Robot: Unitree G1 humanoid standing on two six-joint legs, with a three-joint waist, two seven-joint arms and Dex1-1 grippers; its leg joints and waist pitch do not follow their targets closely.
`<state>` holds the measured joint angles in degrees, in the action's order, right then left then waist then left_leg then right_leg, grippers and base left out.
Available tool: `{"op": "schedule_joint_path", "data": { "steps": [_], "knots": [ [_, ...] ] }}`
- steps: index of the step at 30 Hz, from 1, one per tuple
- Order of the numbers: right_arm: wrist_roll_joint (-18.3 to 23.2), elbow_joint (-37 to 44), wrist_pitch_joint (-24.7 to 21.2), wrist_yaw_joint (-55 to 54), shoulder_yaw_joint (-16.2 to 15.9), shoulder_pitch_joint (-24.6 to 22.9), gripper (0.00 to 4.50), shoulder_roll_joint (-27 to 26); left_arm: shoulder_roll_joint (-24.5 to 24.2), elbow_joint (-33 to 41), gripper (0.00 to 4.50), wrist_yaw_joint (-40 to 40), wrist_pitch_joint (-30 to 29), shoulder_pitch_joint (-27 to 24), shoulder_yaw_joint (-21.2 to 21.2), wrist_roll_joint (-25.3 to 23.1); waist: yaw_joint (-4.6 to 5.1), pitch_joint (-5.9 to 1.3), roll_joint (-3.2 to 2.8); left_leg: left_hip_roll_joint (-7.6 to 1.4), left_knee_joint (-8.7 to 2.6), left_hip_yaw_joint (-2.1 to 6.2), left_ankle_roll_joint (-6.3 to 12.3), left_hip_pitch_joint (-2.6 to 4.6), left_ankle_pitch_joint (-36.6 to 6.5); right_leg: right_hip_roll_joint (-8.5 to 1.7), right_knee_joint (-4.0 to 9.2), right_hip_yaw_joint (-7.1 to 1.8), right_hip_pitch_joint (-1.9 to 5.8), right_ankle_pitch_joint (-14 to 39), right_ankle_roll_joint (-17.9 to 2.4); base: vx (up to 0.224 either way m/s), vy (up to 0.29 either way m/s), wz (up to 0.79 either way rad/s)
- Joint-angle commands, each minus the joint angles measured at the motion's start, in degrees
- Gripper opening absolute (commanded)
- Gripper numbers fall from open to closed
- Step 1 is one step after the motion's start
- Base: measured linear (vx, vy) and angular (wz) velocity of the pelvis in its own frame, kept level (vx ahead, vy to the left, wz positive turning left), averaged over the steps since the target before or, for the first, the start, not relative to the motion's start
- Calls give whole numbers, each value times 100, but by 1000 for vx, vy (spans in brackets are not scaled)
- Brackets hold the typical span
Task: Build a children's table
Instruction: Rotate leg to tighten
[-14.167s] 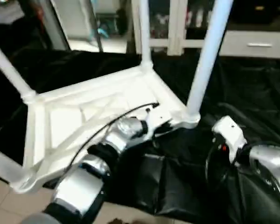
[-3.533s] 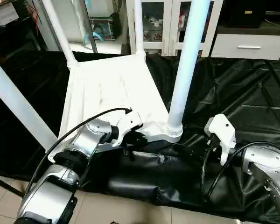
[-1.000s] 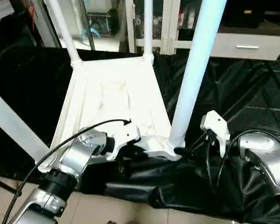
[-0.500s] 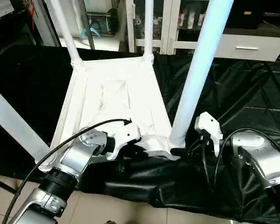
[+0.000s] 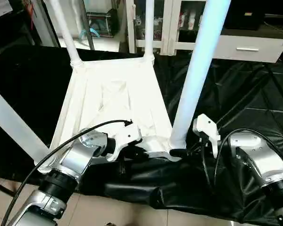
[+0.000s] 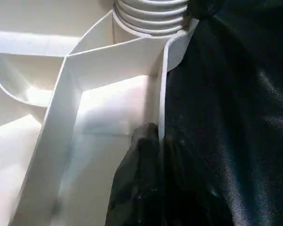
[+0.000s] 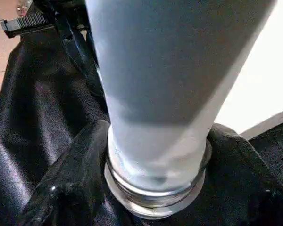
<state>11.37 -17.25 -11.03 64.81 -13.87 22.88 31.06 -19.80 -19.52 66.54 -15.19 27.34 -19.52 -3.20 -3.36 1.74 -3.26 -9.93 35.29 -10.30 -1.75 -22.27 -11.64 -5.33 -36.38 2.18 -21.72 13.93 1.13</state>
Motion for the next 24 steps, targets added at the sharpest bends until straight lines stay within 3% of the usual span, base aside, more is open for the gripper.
{"op": "schedule_joint_path", "data": {
  "steps": [1, 3, 6, 8, 11, 17, 19, 21, 24],
  "knots": [
    [-95, -76, 65, -2, -42, 90, 273, -53, 37, -96, 0, 8, -82, -195, -56, 151, -66, -329, 202, -296, -333, 97, 1029, 73, 0, -314, 308, -150, 233, -697, -1851, 0, 0, 0],
    [-123, -108, 85, -65, -32, 85, 272, -78, 62, -115, 0, -32, -112, -182, -26, 167, -68, -330, 189, -299, -335, 98, 1002, 74, -21, -322, 310, -152, 233, -659, -1853, 0, 0, 0],
    [-635, -878, 205, -1705, 224, 277, 272, -537, 402, -518, 0, -632, -162, 39, 230, 179, -8, -299, 191, -273, -357, 89, 880, 66, -165, -305, 346, -153, 206, -443, -1858, 0, 0, 0],
    [-621, -1091, 54, -2209, 384, 319, 272, -758, 586, -751, 0, -984, -133, 188, 344, 153, 67, -275, 202, -267, -419, 99, 508, 108, -739, -309, 431, -154, 219, 370, -1758, 0, 0, 0],
    [-596, -1334, -140, -3004, 587, 356, 272, -1190, 948, -1197, 0, -1596, -123, 531, 551, 152, 72, -259, 198, -263, -442, 88, 338, 136, -982, -295, 477, -179, 181, 648, -1645, 0, 0, 0],
    [-859, -2060, -248, -4708, 783, 690, 272, -1904, 1544, -1921, 0, -2858, -218, 1179, 875, 85, -17, -293, 193, -248, -464, 97, 213, 129, -778, -309, 460, -180, 176, 296, -1527, 0, 0, 0],
    [-931, -2460, -490, -5901, 976, 914, 272, -2368, 1884, -2396, 0, -3815, -201, 1543, 1039, -51, -15, -296, 112, -247, -468, 107, 166, 131, -743, -305, 446, -182, 168, 142, -1530, 0, 0, 0],
    [-900, -2602, -546, -6287, 1089, 1005, 272, -2578, 1984, -2650, 0, -4159, -91, 1694, 1048, -140, -16, -309, 133, -246, -482, 115, 120, 147, -789, -305, 461, -176, 179, 82, -1505, 0, 0, 0],
    [-966, -2731, -517, -6593, 1088, 1123, 272, -2753, 2060, -2857, 0, -4270, -16, 1811, 1015, -178, -53, -333, 126, -239, -461, 107, 286, 117, -479, -313, 434, -166, 207, -478, -1483, 0, 0, 0]
  ]
}}
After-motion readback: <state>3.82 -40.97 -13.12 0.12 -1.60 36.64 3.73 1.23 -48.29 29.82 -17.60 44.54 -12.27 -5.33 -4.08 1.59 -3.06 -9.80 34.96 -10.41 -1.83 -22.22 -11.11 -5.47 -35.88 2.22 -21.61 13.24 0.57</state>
